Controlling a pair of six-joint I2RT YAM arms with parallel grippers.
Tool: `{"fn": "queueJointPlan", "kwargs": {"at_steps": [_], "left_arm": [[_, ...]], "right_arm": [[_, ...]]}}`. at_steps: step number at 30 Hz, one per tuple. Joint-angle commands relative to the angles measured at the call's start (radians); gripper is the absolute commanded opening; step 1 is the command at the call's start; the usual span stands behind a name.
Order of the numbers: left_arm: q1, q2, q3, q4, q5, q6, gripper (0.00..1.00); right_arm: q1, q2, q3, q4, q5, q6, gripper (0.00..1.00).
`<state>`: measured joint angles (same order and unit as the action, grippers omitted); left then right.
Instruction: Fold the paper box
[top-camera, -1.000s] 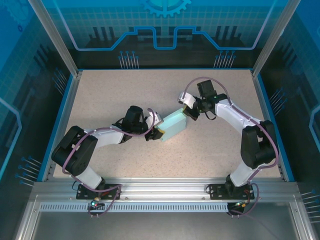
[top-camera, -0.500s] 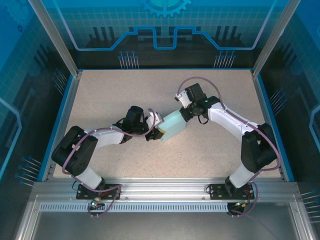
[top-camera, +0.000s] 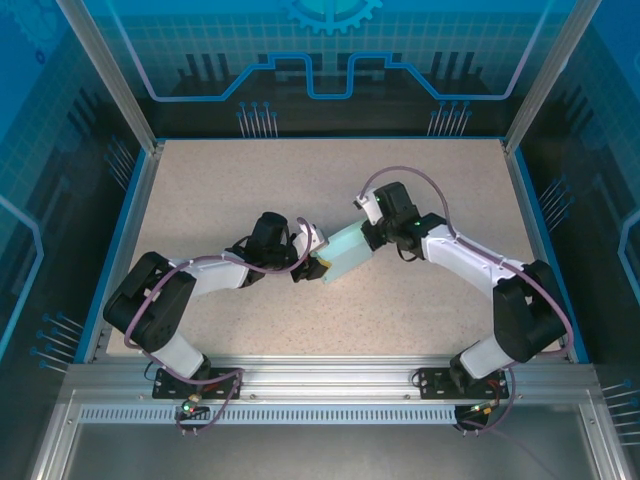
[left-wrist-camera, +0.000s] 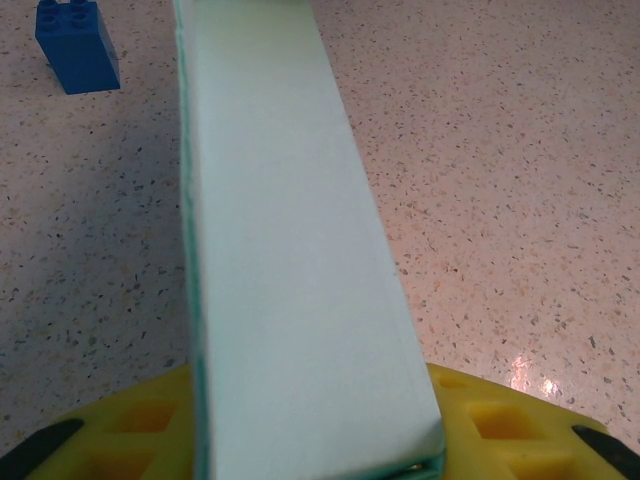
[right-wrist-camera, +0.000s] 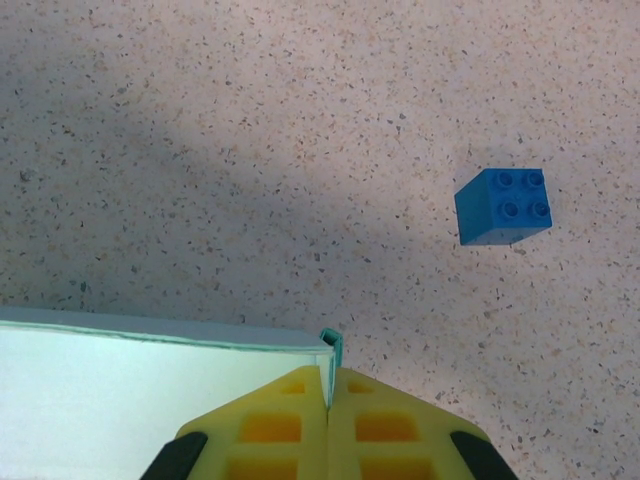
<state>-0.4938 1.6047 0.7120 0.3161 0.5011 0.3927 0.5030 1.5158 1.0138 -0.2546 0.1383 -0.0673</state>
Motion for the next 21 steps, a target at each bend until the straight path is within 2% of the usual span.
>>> {"fn": "queueJointPlan", "kwargs": {"at_steps": [1, 9, 15, 21], "left_arm": [[0.002, -0.008, 0.023, -0.025, -0.035, -0.012, 0.43], [0.003, -0.008, 0.025, -0.027, -0.031, -0.015, 0.43], [0.003, -0.015, 0.025, -0.017, -0.034, -0.027, 0.44], [0.017, -0.025, 0.048, -0.044, -0.065, -0.029, 0.45]], "right_arm": [[-0.003, -0.018, -0.062, 0.007, -0.009, 0.0, 0.0], [-0.016, -0.041, -0.123, 0.067, -0.015, -0.025, 0.0], [-0.014, -0.053, -0.129, 0.036, -0.004, -0.017, 0.0], [0.013, -0.062, -0.125, -0.009, 0.029, 0.094, 0.0]]}}
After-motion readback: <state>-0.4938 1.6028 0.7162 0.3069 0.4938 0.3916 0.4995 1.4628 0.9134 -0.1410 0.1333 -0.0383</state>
